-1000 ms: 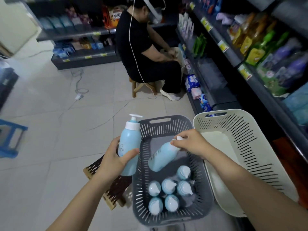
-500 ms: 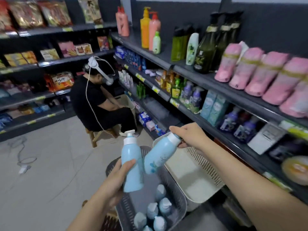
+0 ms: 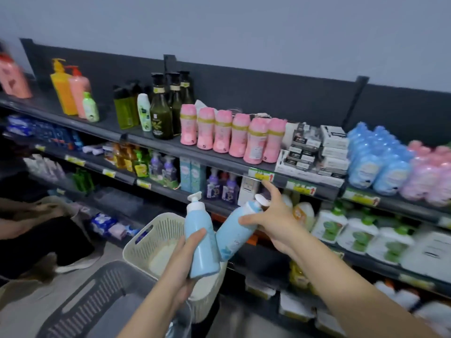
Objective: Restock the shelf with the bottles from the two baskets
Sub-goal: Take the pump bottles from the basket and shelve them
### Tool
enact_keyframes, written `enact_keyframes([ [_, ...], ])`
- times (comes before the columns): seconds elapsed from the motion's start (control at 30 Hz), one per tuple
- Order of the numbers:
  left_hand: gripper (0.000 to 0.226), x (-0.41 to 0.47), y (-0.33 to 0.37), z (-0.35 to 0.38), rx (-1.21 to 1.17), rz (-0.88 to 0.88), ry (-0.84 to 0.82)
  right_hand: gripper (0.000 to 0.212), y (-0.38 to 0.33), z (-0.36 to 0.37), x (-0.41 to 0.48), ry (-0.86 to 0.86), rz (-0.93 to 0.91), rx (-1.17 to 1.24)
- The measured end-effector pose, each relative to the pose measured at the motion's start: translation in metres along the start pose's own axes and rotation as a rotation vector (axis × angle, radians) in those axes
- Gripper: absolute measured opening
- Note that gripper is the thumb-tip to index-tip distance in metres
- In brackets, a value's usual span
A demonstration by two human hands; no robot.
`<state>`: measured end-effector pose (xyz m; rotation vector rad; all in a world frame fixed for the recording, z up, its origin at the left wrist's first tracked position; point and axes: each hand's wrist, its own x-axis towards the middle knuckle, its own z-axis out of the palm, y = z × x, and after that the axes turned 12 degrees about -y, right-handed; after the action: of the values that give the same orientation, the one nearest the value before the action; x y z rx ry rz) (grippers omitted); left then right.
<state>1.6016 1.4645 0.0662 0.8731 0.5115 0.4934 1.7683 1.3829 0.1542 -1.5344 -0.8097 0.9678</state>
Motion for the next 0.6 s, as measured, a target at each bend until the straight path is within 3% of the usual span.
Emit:
enact_keyframes([
  [0.1, 0.062, 0.015, -0.010, 0.046, -0.008, -0.032, -0.073, 0.103, 0.006, -0.045, -0.026, 0.102, -0.068, 0.202],
  [0.2, 0.066, 0.027, -0.025, 0.098, 0.024, -0.065, -0.164, 0.060, 0.011, -0.085, -0.054, 0.223, -0.193, 0.318],
  [0.27, 0.063, 0.033, -0.040, 0.139, 0.064, -0.068, -0.228, 0.035, 0.012, -0.112, -0.074, 0.283, -0.219, 0.275],
  [0.3, 0.061, 0.036, -0.048, 0.160, 0.087, -0.073, -0.268, 0.033, 0.013, -0.128, -0.085, 0.307, -0.211, 0.235],
  [0.43, 0.043, 0.038, -0.081, 0.250, 0.184, -0.101, -0.396, 0.062, 0.014, -0.202, -0.131, 0.380, -0.179, 0.093],
  [0.6, 0.037, 0.043, -0.129, 0.365, 0.440, 0.003, -0.400, 0.062, 0.014, -0.309, -0.194, 0.540, -0.209, 0.089],
])
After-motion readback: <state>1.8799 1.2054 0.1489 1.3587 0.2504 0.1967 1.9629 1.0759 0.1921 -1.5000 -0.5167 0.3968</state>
